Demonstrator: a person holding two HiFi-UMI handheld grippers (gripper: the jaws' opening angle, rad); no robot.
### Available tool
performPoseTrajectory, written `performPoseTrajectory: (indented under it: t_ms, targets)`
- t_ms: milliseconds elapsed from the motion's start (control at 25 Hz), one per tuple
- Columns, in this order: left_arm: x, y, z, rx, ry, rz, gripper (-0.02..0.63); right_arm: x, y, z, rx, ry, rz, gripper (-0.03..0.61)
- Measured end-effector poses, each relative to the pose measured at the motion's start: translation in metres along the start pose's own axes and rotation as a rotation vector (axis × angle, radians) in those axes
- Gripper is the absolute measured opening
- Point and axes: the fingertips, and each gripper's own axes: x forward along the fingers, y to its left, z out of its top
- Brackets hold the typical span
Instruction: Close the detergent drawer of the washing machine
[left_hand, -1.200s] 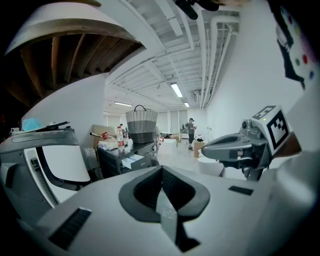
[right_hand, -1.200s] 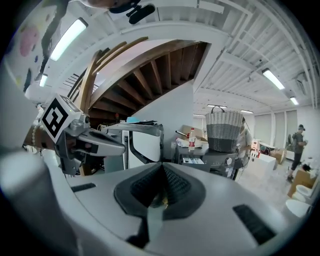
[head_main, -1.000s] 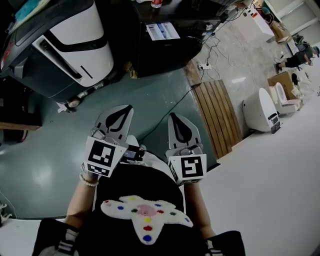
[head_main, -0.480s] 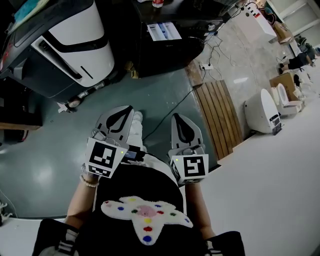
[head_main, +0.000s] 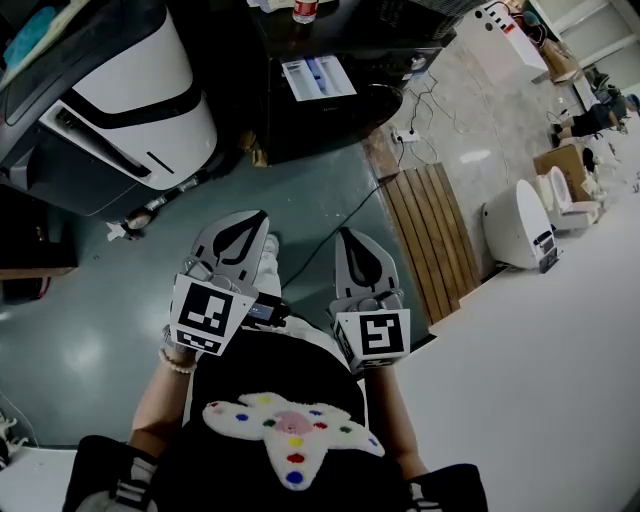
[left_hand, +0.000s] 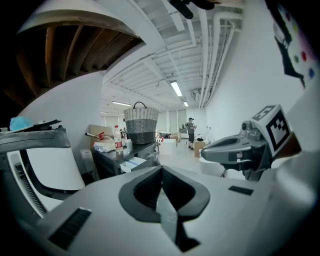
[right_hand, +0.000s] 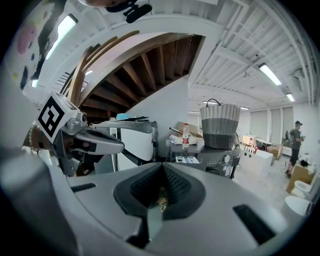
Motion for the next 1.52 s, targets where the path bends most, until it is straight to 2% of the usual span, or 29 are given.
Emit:
performPoseTrajectory:
  t_ms: [520,1040,1520]
  targets:
    - [0.086,0.066,0.029,-0.013,0.003,-0.048,0.009,0.089,-0.056,0.026,-0.033,0.043,-0.053,0.003]
    - [0.155,0.141,0.053,0.004,-0.007,-0.084,0.009,0.185,-0.080,0.061,-0.019,0.037,-0.063,0.003]
    - [0.192,0.172,0.057,-0.002,-0.006,-0.125,0.009,0.225,-0.096,0.070,-0.022,0.049,-0.099,0.003]
